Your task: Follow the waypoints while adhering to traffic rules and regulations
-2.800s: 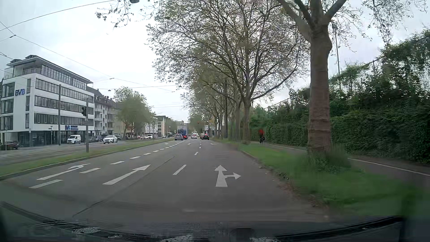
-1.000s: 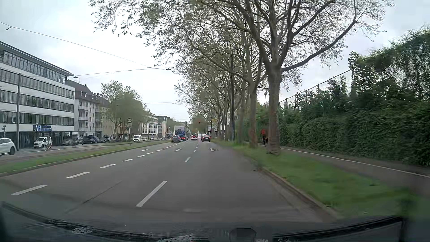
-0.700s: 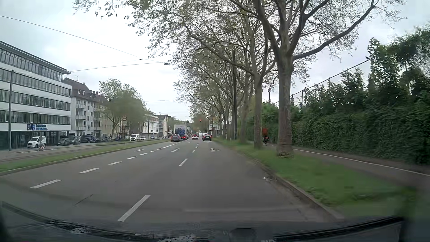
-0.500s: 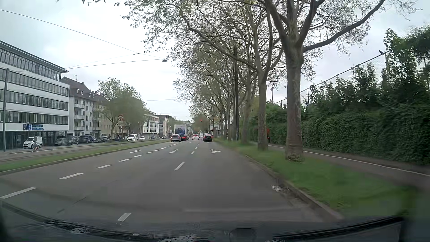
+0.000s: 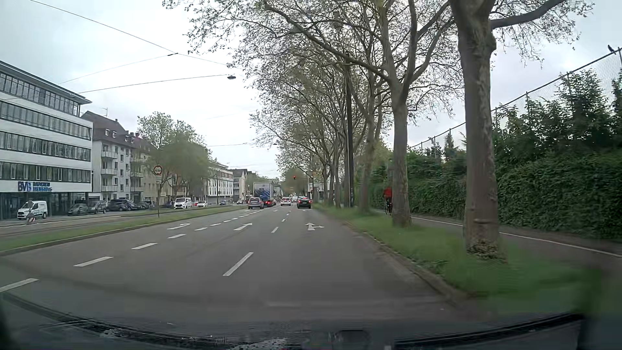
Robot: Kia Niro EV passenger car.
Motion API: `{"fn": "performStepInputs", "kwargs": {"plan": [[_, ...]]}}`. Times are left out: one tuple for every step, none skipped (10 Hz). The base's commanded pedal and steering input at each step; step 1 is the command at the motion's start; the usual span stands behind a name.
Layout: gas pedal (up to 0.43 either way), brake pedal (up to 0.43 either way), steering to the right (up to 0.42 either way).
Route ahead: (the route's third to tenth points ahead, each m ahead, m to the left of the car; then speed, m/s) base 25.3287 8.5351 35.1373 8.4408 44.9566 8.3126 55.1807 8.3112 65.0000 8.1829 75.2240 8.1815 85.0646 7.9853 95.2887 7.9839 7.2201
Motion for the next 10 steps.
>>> {"fn": "performStepInputs", "kwargs": {"plan": [[0.059, 0.000, -0.016], [0.059, 0.000, -0.015], [0.059, 0.000, -0.014], [0.047, 0.000, -0.015], [0.047, 0.000, -0.015], [0.047, 0.000, -0.014], [0.047, 0.000, -0.014], [0.047, 0.000, -0.014], [0.047, 0.000, -0.014], [0.047, 0.000, -0.014]]}}
